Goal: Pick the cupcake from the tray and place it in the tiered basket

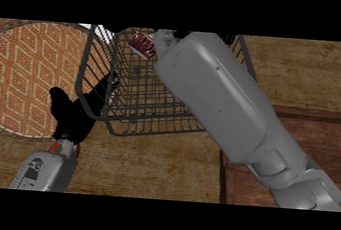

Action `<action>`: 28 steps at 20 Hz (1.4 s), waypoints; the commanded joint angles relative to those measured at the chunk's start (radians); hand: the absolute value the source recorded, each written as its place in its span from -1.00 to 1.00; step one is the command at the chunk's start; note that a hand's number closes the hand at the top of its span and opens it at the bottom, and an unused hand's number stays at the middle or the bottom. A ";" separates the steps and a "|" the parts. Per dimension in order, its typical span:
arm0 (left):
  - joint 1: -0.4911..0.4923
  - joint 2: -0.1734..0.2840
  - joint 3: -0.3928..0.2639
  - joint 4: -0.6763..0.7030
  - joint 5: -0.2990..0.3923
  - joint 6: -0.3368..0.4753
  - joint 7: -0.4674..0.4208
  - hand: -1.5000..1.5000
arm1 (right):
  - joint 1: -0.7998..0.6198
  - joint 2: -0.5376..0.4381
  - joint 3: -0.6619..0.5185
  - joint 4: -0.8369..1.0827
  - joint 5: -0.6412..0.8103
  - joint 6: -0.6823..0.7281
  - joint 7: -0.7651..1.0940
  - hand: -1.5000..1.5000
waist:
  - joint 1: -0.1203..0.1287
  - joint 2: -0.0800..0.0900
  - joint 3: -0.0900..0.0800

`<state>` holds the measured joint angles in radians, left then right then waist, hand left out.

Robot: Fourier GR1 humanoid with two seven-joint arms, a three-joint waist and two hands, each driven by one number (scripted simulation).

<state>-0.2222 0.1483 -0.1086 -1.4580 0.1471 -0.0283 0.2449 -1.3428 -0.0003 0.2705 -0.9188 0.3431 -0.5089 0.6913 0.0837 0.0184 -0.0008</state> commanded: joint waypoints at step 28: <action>0.121 0.012 0.079 -0.055 0.008 0.014 -0.027 0.00 | 0.523 -0.578 -0.086 -0.789 -0.316 0.167 0.143 -1.00 | -0.173 -0.039 0.004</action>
<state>-0.0868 0.1745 -0.0141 -1.5161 0.1589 -0.0054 0.2367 -0.9434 -0.4396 0.2525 -1.5123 0.1323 -0.4637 0.8142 -0.0743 -0.0237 0.0048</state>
